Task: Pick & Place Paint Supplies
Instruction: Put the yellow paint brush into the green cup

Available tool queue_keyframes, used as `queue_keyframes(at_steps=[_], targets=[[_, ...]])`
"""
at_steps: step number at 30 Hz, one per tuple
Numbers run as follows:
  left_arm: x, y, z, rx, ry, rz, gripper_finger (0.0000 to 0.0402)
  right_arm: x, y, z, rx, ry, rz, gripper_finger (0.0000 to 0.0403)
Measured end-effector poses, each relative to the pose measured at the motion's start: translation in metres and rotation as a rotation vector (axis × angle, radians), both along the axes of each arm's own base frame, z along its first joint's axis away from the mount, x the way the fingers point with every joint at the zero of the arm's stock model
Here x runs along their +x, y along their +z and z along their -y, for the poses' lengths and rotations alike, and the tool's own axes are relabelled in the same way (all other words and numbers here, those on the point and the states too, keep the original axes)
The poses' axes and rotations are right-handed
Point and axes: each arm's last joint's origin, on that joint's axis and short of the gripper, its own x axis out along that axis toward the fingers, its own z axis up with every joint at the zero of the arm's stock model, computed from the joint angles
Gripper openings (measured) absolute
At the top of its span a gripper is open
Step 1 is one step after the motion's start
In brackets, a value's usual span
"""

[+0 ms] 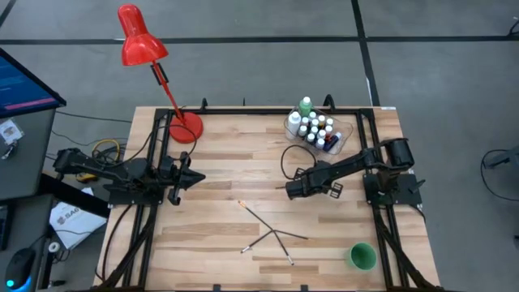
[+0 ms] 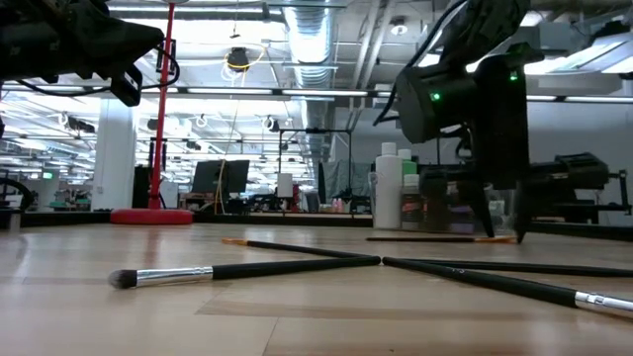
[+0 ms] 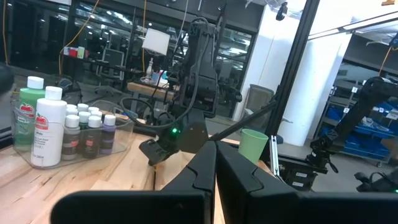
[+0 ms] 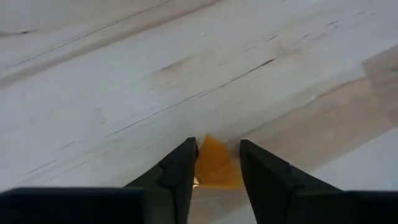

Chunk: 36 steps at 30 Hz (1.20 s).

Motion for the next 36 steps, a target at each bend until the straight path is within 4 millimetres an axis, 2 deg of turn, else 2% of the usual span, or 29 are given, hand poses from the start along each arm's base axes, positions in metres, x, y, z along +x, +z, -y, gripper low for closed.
queue_keyframes(at_steps=[5, 10, 15, 23, 30, 36], targets=[[0.0, 0.0, 0.0, 0.0, 0.0, 0.0, 0.0002, 0.004, 0.0, 0.004, 0.004, 0.035, 0.02, 0.0096], [0.0, 0.0, 0.0, 0.0, 0.0, 0.0, 0.0002, 0.01, 0.001, 0.008, -0.008, 0.067, 0.042, 0.0092], [0.0, 0.0, 0.0, 0.0, 0.0, 0.0, 0.0002, 0.028, 0.01, 0.013, -0.03, 0.174, 0.109, 0.0093], [0.0, 0.0, 0.0, 0.0, 0.0, 0.001, 0.0002, 0.041, 0.029, 0.018, -0.001, 0.461, 0.003, 0.0093], [0.0, 0.0, 0.0, 0.0, 0.0, 0.001, 0.0002, 0.054, 0.049, 0.017, 0.011, 0.305, 0.124, 0.0098], [0.0, 0.0, 0.0, 0.0, 0.0, 0.002, 0.0002, 0.047, 0.044, 0.02, -0.007, 0.159, 0.123, 0.0146]])
